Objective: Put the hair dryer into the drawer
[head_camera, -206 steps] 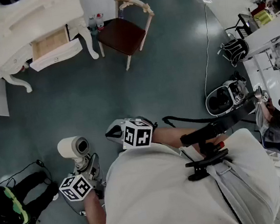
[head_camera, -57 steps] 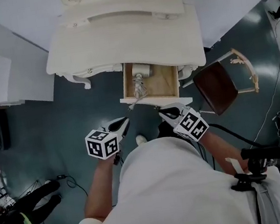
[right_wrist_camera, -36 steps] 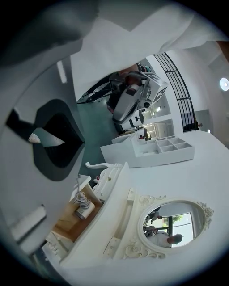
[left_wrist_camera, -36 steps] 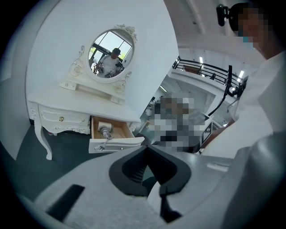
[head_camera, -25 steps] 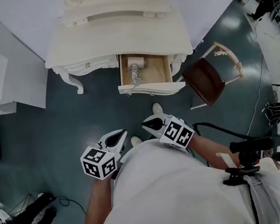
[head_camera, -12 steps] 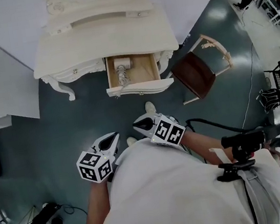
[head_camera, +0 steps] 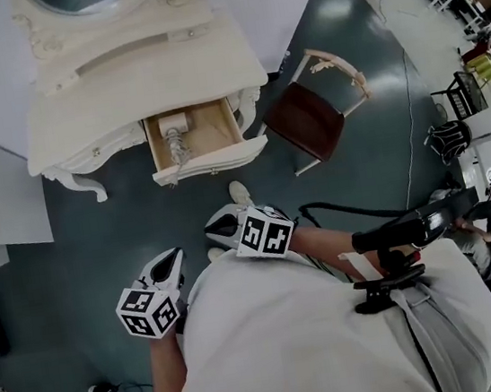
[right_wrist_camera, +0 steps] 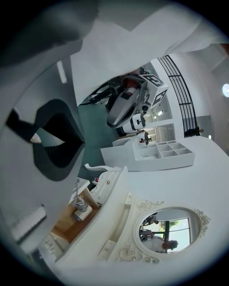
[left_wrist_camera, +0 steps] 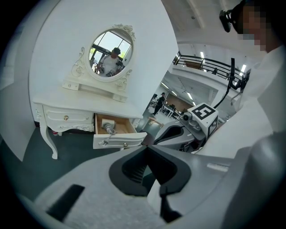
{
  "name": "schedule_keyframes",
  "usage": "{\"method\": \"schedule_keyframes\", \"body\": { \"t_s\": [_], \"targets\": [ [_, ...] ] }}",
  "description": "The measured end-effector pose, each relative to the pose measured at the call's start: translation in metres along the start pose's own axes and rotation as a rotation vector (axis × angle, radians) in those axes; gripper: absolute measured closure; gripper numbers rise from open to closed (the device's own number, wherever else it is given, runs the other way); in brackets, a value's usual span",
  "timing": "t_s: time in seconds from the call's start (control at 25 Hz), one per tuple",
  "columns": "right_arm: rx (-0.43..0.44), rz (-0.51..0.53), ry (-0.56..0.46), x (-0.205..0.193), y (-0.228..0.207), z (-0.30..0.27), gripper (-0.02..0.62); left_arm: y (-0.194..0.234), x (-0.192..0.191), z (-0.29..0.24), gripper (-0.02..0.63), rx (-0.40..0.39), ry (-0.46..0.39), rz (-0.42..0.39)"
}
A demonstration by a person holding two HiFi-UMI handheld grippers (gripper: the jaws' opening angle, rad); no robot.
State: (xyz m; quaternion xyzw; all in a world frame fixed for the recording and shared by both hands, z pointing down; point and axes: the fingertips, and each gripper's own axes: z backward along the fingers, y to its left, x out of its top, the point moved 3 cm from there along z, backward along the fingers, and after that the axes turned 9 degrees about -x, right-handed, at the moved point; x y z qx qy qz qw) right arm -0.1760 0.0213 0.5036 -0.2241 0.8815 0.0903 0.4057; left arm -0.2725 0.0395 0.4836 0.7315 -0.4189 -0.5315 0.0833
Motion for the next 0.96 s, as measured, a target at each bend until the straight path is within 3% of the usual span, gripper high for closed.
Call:
{"method": "schedule_keyframes", "body": {
  "t_s": [0.96],
  "targets": [
    [0.002,0.006,0.006,-0.013,-0.010,0.012,0.597,-0.011,0.005,-0.014,0.604,0.005,0.017,-0.002]
  ]
}}
